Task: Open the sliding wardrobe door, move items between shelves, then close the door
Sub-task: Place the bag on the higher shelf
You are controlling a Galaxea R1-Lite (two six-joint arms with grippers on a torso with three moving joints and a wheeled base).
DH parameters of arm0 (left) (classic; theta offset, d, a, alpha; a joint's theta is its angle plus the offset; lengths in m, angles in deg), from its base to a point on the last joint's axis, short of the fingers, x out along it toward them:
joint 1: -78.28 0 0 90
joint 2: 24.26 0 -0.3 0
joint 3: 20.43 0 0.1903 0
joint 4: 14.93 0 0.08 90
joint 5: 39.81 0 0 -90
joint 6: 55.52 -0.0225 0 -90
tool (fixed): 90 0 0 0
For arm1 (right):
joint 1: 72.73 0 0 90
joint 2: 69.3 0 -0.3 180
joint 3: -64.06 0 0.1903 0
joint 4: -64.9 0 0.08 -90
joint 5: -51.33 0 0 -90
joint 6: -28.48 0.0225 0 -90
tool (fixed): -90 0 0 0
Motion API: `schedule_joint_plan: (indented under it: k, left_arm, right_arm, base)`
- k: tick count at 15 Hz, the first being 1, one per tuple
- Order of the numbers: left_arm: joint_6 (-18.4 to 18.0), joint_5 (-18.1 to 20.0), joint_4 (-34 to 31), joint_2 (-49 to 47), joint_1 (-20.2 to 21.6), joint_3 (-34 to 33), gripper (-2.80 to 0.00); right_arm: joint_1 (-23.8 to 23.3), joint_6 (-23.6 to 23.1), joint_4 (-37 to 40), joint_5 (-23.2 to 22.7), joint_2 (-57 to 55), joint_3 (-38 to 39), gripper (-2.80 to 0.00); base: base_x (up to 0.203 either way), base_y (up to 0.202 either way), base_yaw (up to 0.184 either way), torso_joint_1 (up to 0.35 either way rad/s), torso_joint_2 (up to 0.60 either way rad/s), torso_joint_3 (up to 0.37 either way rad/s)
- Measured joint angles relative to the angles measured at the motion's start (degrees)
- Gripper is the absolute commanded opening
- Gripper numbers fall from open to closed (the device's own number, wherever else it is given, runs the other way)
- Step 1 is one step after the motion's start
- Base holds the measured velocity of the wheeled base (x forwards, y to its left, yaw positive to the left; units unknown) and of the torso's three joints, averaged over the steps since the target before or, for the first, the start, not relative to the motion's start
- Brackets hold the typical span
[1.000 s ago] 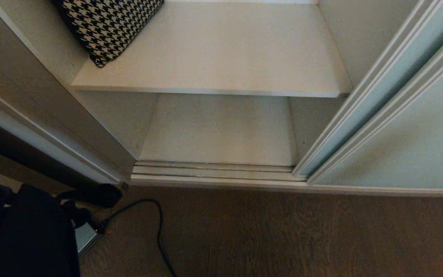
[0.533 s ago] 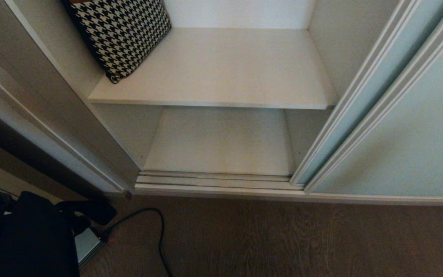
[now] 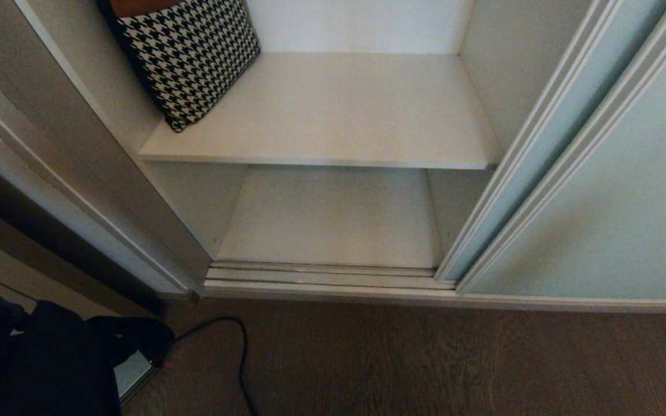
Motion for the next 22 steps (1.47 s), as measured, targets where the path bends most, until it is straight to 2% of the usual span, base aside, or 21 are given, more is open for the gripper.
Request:
schedule_joint_plan:
  k: [3,12,20,22]
  left_arm:
    - [-0.2,1.4,0.0,0.6,0.0,-0.5,-2.8]
    - [-0.8,1.6,0.0,1.2,-0.1,-0.9,-2.8]
    - [-1.1,1.6,0.1,1.3,-0.2,-1.7,-2.8]
    - [-1.1,1.8,0.1,1.2,-0.2,-1.8,-2.8]
  right_arm:
    - [0.0,0.0,0.0,0.0,0.0,0.0,-2.8]
    - [0.0,0.0,0.0,0.0,0.0,0.0,-2.8]
    - [0.0,0.0,0.0,0.0,0.0,0.0,-2.8]
    - [0.0,0.0,0.0,0.0,0.0,0.0,-2.8]
  base:
    - [0.0,0.0,0.0,0.004,0.0,0.024]
    - [0.009,0.0,-0.001,0.0,0.0,0.001]
    - [0.19,0.0,0.001,0.004,0.0,0.005]
    - [0.06,0.0,0.002,0.004,0.0,0.0]
